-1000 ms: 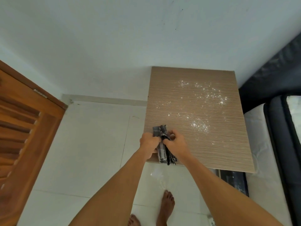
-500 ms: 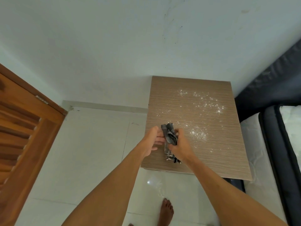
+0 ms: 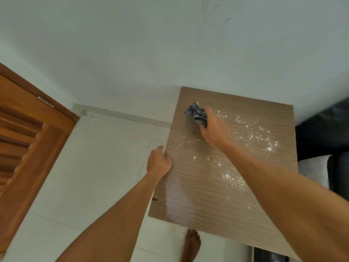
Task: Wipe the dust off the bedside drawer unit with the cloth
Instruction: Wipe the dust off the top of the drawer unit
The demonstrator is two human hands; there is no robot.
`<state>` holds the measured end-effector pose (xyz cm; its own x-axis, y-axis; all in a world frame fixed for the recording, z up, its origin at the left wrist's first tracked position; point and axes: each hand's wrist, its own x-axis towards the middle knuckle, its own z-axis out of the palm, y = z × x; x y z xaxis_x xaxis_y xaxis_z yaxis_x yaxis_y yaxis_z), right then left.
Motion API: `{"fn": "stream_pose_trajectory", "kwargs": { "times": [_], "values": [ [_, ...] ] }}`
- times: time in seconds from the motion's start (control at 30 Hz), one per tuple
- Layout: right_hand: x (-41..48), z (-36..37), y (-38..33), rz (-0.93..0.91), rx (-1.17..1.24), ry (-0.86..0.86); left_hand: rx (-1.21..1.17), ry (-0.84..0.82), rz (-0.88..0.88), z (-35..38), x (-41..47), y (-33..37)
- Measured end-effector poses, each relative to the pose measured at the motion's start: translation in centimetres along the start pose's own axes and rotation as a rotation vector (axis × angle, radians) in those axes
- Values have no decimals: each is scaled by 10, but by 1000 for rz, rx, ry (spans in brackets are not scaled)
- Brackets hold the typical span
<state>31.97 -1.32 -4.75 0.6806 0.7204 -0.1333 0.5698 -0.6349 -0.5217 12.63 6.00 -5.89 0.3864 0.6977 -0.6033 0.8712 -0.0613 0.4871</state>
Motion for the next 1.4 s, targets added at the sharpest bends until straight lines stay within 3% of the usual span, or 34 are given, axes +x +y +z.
{"fn": "stream_pose_trajectory", "kwargs": {
  "times": [0.2, 0.4, 0.57, 0.73, 0.93, 1.4],
  "values": [
    [84, -15, 8, -197, -313, 47, -26, -8, -7, 4, 19, 3],
    [132, -3, 21, -367, -557, -86, -42, -58, -55, 0, 28, 1],
    [147, -1, 23, -529, -533, -52, -45, -79, -66, -1, 30, -1],
    [149, 17, 29, -530, -378, -195, -83, -93, -64, -1, 30, -3],
    [129, 39, 27, -413, -332, -133, -96, -93, -64, -2, 32, -6],
    [24, 71, 19, -455, -435, -195, -184, -105, -79, -1, 35, -11]
  ]
}}
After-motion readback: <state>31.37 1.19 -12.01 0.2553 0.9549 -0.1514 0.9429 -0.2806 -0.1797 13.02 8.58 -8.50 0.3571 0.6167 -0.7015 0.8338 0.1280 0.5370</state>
